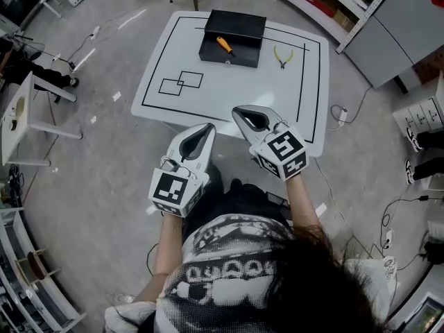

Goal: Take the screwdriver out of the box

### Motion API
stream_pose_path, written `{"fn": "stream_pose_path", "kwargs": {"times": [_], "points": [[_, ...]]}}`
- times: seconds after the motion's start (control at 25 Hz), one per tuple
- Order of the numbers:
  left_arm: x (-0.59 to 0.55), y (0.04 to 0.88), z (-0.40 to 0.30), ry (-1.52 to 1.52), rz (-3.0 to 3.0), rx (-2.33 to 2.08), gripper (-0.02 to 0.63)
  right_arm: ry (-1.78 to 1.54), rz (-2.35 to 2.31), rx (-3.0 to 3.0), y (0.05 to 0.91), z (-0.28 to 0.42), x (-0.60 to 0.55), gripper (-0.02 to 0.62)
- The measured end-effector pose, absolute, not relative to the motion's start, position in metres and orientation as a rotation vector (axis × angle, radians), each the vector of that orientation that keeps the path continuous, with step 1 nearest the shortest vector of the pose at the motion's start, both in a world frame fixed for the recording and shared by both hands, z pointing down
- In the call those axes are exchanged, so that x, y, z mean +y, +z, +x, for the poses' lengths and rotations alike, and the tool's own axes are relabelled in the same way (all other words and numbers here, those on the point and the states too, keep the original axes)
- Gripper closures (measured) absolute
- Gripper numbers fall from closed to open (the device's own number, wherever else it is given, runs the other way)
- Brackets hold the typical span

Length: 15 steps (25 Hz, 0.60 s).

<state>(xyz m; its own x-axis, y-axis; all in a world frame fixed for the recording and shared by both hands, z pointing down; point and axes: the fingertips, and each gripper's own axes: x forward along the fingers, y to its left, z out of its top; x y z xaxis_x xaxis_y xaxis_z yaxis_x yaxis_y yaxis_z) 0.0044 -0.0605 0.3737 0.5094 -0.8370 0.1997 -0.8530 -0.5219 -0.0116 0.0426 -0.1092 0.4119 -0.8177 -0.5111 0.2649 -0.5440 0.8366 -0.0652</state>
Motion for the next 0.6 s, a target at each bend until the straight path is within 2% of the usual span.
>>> {"fn": "stream_pose_path", "kwargs": {"times": [0.6], "points": [[-0.131,0.379,-0.009,0.276,2.665,-1.438,0.606,0.194,0.878,-2.740,0.414,0.042,-0.181,0.597]]}}
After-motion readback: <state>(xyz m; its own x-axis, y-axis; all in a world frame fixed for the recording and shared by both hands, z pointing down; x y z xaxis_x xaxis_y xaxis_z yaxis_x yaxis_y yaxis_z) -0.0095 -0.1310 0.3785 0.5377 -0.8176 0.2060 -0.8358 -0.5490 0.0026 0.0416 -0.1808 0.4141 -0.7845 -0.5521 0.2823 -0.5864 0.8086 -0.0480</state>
